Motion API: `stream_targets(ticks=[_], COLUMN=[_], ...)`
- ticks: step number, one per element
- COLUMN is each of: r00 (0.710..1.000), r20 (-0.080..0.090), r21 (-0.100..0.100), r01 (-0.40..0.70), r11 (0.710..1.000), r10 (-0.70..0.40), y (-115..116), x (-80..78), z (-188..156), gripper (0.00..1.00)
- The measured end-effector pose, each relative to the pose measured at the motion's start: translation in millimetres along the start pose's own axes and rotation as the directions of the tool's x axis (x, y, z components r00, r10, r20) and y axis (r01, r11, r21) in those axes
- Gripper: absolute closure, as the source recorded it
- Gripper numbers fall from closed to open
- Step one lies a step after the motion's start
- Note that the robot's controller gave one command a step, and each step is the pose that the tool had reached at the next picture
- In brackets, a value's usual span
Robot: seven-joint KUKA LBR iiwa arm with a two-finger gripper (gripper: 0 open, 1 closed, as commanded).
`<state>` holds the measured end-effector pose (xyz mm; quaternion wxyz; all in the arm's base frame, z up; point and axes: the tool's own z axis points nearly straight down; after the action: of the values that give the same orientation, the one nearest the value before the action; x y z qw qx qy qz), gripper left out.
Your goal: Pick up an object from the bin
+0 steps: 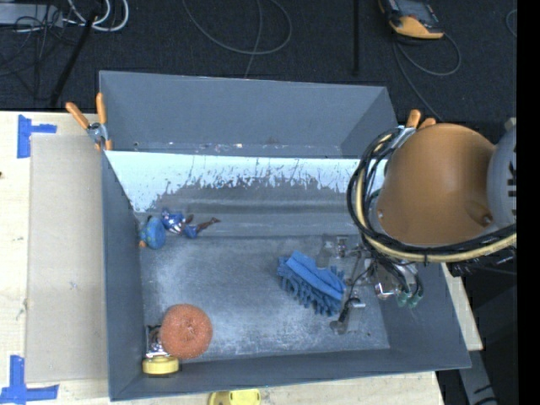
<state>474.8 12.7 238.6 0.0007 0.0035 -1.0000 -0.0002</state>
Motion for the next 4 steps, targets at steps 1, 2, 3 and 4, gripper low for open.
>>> stream_targets(ticks=[1, 2, 3, 4], r00=[1.0, 1.0, 0.998, 0.981], r20=[0.007, 0.002, 0.002, 0.0], r21=[0.0, 0.0, 0.0, 0.0], r01=[-0.003, -0.015, -0.064, -0.192], r11=[1.0, 1.0, 0.998, 0.981], r10=[0.003, 0.015, 0.064, 0.192], y=[7, 3, -25, -51], x=[-0.1, -26.1, -37.5, -34.0], z=[54, 95, 103, 113], gripper=[0.0, 0.0, 0.0, 1.0])
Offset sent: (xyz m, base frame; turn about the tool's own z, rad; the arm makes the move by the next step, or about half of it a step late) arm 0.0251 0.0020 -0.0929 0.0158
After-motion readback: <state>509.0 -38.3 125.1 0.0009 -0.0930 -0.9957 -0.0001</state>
